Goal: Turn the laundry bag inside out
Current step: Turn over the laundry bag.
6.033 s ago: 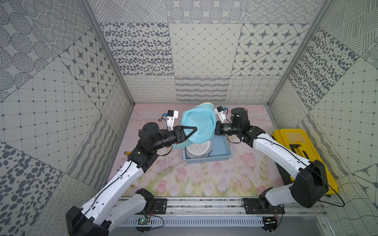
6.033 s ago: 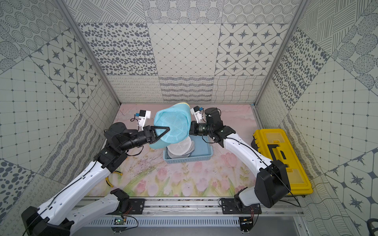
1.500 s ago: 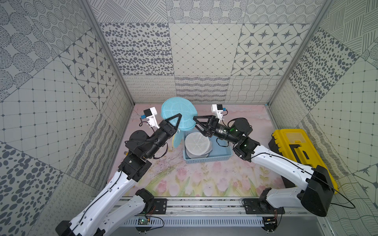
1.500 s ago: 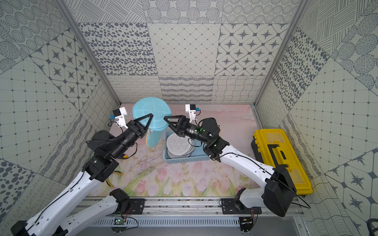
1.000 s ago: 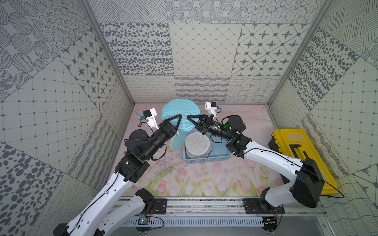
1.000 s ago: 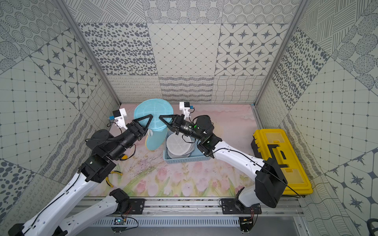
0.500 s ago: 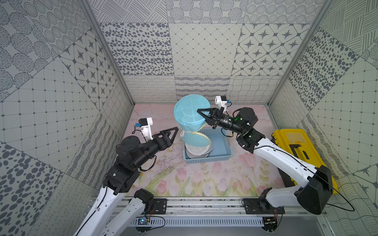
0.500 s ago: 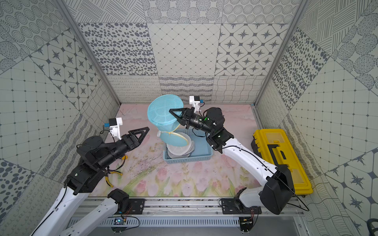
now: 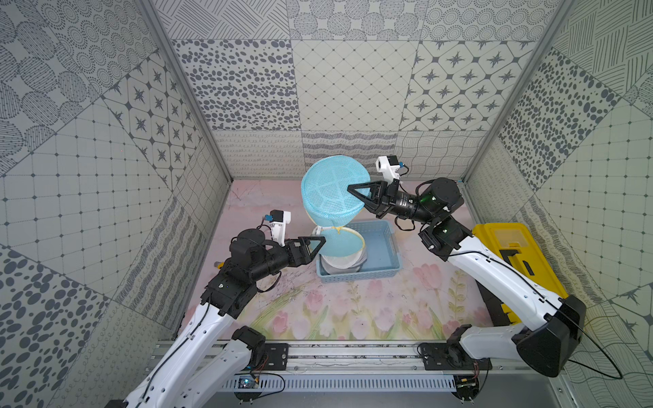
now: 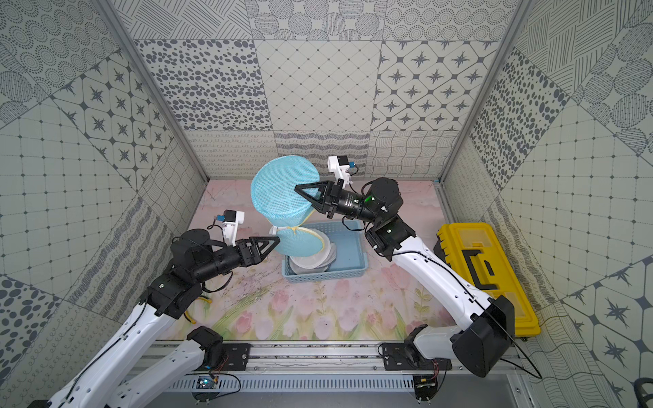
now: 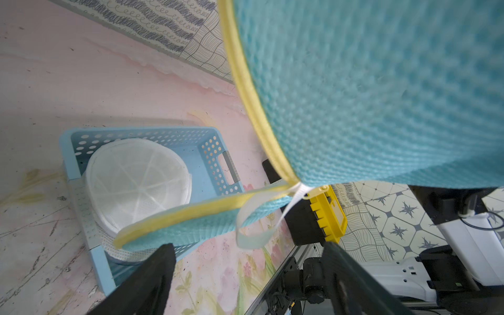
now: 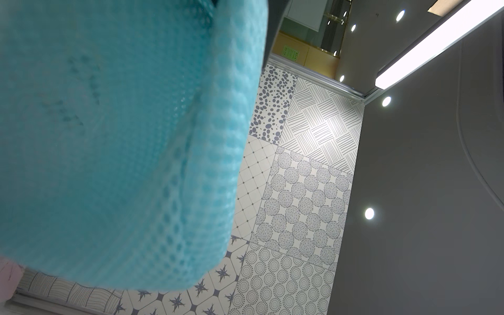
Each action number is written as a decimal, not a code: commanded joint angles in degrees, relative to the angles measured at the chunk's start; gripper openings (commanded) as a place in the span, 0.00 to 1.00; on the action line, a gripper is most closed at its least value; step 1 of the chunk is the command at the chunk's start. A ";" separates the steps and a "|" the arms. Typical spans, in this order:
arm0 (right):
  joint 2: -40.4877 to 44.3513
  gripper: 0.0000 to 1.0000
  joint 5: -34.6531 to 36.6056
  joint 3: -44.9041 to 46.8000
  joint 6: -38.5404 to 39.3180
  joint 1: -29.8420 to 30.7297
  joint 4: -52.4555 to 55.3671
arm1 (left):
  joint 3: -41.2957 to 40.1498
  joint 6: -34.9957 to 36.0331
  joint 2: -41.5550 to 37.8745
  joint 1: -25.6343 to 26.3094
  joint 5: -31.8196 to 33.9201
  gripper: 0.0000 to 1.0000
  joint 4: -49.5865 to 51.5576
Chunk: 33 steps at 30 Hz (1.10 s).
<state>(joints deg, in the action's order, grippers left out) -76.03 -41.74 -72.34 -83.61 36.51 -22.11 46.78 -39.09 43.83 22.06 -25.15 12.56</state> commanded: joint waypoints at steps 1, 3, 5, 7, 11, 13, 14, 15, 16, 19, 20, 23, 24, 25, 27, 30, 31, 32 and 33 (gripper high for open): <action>1.50 0.00 -2.78 -1.63 0.03 -0.19 -4.80 | 0.68 7.41 1.39 -0.11 -8.57 0.90 -9.83; 1.41 0.00 -3.20 -1.50 -0.48 -0.08 -5.73 | 2.34 9.30 2.44 -0.09 -8.80 0.89 -8.35; 1.47 0.00 -3.48 -1.28 -0.74 -0.12 -6.20 | 3.30 11.43 3.01 -0.09 -7.79 0.89 -7.11; 1.59 0.00 -3.44 -1.14 -0.74 -0.10 -6.48 | 4.13 13.13 3.23 -0.09 -6.76 0.88 -6.16; 1.98 0.00 -3.44 -0.96 -0.47 -0.06 -5.94 | 7.28 17.72 2.68 -0.14 -4.63 0.88 -0.28; 2.13 0.00 -3.50 -0.99 -0.06 -0.21 -5.57 | 8.04 20.35 1.23 -0.09 -3.04 0.88 2.67; 2.11 0.00 -3.59 -0.97 -0.03 -0.21 -5.66 | 8.06 21.54 0.15 -0.14 -2.25 0.88 3.85; 2.04 0.00 -3.68 -0.97 -0.03 -0.21 -5.67 | 8.07 22.53 -0.86 -0.09 -1.43 0.88 4.84; 1.96 0.00 -3.67 -1.03 0.00 -0.18 -5.73 | 8.07 23.64 -1.92 -0.06 -1.09 0.88 5.57; 1.17 0.00 -3.93 -1.44 -0.67 -0.19 -7.07 | 8.10 25.91 -2.41 -0.09 -1.94 0.89 6.79; 0.89 0.00 -4.11 -1.60 -0.86 -0.16 -7.48 | 8.26 26.20 -1.76 -0.09 -2.72 0.88 6.78; 0.63 0.00 -4.20 -2.07 -1.13 -0.13 -7.69 | 8.53 26.12 0.66 -0.11 -3.95 0.88 4.89; 0.62 0.00 -4.21 -2.10 -1.19 -0.13 -7.73 | 8.58 25.83 1.46 -0.09 -4.56 0.88 3.87; 0.73 0.00 -4.16 -2.11 -1.20 -0.04 -7.83 | 8.63 25.47 2.06 -0.10 -5.07 0.88 2.76; 0.75 0.00 -4.08 -2.15 -1.20 0.20 -7.91 | 9.06 25.36 3.67 -0.09 -5.75 0.88 1.07; 0.56 0.00 -3.80 -2.04 -1.22 0.91 -8.18 | 9.78 25.41 5.73 -0.16 -6.01 0.87 -0.75; 0.41 0.00 -3.79 -1.96 -1.20 1.09 -8.18 | 9.92 25.03 6.22 -0.11 -6.40 0.86 -1.62; 0.31 0.00 -3.64 -1.86 -1.30 1.25 -8.24 | 9.93 24.50 6.51 -0.08 -7.14 0.84 -2.68; 0.15 0.00 -3.45 -1.58 -1.48 1.40 -8.74 | 9.92 23.75 6.79 -0.07 -7.79 0.82 -3.32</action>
<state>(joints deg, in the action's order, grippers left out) -76.07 -45.19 -72.34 -84.73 37.28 -26.44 55.55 -16.32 49.04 22.06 -28.84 15.46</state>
